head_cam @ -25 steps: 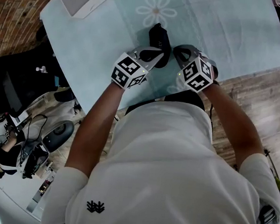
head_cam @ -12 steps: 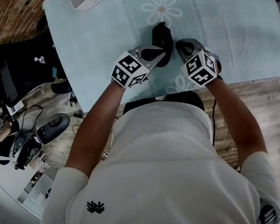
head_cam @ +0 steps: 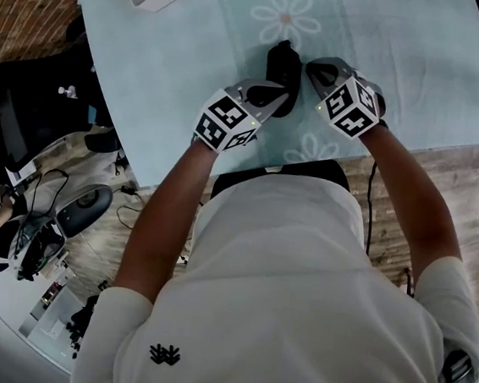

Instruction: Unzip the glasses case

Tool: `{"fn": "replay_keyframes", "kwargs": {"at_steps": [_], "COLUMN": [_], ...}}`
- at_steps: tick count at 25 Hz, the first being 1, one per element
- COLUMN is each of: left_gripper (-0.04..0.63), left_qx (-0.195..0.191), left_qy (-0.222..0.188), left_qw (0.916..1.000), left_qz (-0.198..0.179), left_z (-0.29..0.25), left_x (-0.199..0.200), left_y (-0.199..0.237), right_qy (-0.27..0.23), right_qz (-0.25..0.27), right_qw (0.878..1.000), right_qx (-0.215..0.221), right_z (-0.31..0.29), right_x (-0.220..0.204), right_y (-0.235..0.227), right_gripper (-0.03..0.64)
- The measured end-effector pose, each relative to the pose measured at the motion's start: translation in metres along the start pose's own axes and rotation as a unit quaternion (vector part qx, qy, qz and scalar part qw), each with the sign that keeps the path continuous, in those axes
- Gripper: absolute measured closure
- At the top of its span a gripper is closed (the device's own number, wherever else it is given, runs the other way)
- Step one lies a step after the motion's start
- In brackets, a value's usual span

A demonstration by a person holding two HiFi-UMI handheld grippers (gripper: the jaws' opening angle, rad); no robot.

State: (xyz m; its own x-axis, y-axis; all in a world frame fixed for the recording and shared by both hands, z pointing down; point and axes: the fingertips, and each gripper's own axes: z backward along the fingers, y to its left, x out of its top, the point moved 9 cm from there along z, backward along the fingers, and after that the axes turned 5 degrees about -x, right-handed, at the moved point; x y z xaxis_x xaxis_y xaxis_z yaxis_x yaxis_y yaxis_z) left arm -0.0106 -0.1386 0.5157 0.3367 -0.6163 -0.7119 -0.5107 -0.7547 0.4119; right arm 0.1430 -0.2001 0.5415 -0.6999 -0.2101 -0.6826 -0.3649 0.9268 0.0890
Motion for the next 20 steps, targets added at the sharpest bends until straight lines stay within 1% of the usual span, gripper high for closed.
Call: {"fn": "replay_keyframes", "kwargs": {"at_steps": [9, 16, 20], "left_gripper": [0.543, 0.543, 0.543], "left_qx": [-0.006, -0.011, -0.021], "left_qy": [-0.008, -0.008, -0.01], "left_qw": [0.9998, 0.9997, 0.9995], "left_qz": [0.016, 0.019, 0.02], "left_z": [0.002, 0.001, 0.001], "left_x": [0.0, -0.002, -0.001], "left_y": [0.002, 0.003, 0.004], "right_qy": [-0.004, -0.008, -0.008], "right_qz": [0.031, 0.051, 0.072], "right_qw": [0.999, 0.998, 0.996], "right_qx": [0.019, 0.034, 0.047], "right_z": [-0.009, -0.018, -0.022], "right_x": [0.009, 0.013, 0.019], "right_y": [-0.016, -0.024, -0.03], "right_gripper": [0.615, 0.615, 0.614]}}
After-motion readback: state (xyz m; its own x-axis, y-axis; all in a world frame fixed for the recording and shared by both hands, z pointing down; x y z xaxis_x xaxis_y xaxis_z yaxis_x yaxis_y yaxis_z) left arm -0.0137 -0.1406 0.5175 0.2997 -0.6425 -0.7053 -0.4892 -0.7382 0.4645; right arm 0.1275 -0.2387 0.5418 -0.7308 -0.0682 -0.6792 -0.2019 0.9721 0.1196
